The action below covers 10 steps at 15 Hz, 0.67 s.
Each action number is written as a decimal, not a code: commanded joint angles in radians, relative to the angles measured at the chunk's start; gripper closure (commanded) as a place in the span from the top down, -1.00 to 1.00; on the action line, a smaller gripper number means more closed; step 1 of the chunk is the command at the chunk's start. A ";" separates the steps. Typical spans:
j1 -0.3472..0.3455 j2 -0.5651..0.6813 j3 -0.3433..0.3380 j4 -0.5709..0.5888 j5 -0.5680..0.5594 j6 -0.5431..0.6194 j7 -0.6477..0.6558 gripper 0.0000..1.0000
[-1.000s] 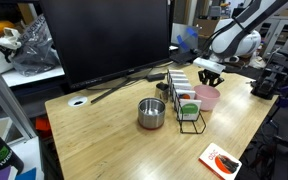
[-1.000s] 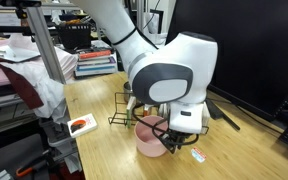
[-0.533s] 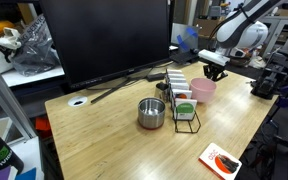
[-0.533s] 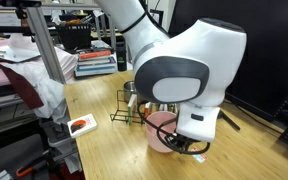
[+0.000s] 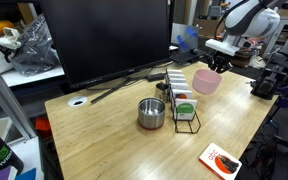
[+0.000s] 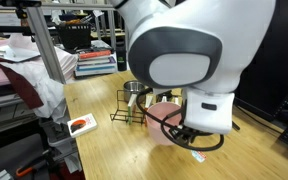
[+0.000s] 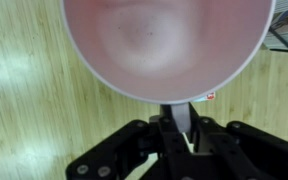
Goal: Move the pink cup to the end of the book rack close to you
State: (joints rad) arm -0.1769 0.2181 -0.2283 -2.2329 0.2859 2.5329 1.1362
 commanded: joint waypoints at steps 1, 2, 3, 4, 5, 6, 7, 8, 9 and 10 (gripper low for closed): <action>0.013 -0.141 0.012 -0.070 -0.019 0.016 -0.073 -0.92; 0.024 -0.180 0.020 -0.080 -0.040 0.018 -0.085 -0.92; 0.031 -0.212 0.031 -0.087 -0.054 0.016 -0.100 -0.92; 0.041 -0.242 0.046 -0.094 -0.068 0.015 -0.115 -0.92; 0.054 -0.271 0.065 -0.099 -0.074 0.006 -0.138 -0.92; 0.067 -0.292 0.085 -0.105 -0.077 0.002 -0.160 -0.92; 0.084 -0.312 0.108 -0.109 -0.076 -0.004 -0.183 -0.92; 0.101 -0.325 0.131 -0.111 -0.081 -0.009 -0.201 -0.92; 0.117 -0.330 0.153 -0.108 -0.088 -0.013 -0.219 -0.92; 0.132 -0.331 0.174 -0.103 -0.098 -0.015 -0.236 -0.92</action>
State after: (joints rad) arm -0.0598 -0.0911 -0.0902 -2.3294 0.2100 2.5324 0.9767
